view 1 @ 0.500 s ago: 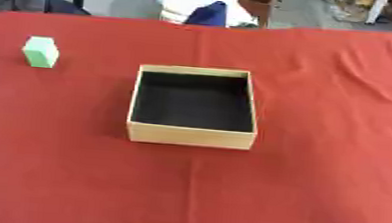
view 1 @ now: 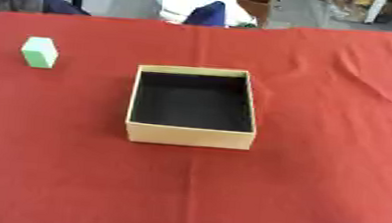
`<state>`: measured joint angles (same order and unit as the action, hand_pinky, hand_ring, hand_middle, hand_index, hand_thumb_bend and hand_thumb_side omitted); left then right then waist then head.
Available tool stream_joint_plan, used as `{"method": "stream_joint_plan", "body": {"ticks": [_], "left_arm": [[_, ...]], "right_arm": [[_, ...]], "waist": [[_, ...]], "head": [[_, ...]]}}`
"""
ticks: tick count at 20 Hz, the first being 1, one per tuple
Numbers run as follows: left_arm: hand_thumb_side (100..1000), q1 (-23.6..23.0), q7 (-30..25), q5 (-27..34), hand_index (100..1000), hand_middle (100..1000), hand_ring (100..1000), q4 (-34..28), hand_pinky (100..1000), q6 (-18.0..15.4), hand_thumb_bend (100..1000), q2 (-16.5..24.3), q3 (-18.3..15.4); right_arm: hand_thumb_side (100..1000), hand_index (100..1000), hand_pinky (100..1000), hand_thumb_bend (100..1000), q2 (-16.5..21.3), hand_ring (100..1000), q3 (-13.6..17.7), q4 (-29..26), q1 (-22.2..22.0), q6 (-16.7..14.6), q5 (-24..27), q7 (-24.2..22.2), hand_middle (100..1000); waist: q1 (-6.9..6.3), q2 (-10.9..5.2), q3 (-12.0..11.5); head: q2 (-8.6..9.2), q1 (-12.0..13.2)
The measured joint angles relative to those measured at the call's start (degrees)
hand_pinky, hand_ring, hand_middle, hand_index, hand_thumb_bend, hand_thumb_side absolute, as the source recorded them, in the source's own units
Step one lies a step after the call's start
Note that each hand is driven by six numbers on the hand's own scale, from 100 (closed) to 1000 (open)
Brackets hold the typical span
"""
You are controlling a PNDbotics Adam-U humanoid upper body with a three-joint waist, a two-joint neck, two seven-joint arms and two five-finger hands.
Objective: Pick up objects on the table and place them in the box.
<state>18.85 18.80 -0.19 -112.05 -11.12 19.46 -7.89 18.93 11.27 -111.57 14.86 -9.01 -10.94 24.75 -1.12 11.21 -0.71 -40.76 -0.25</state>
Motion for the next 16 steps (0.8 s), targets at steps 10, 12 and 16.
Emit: {"method": "stream_joint_plan", "body": {"ticks": [10,12,16], "left_arm": [[279,15.2,6.7,-2.4,747,649,672,7.3,670,4.3,100,10.8,-5.3],[284,19.2,8.0,-2.5,744,648,670,12.4,665,5.5,100,13.9,-6.3],[308,27.6,10.7,-1.7,731,642,665,26.6,650,6.7,100,20.0,-7.3]], "right_arm": [[531,929,648,100,0.0,747,0.0,0.1,-0.5,0.0,0.0,-0.1,833],[531,929,648,100,0.0,747,-0.1,0.2,-0.8,0.0,0.0,-0.1,833],[530,929,648,100,0.0,748,-0.4,0.4,-0.8,-0.1,0.1,-0.4,833]], "waist": [[-0.72,-1.23,1.1],[-0.77,-1.4,1.4],[-1.08,-1.78,1.8]], "head": [[-0.28,-0.2],[-0.53,-0.2],[-0.61,-0.1]]}}
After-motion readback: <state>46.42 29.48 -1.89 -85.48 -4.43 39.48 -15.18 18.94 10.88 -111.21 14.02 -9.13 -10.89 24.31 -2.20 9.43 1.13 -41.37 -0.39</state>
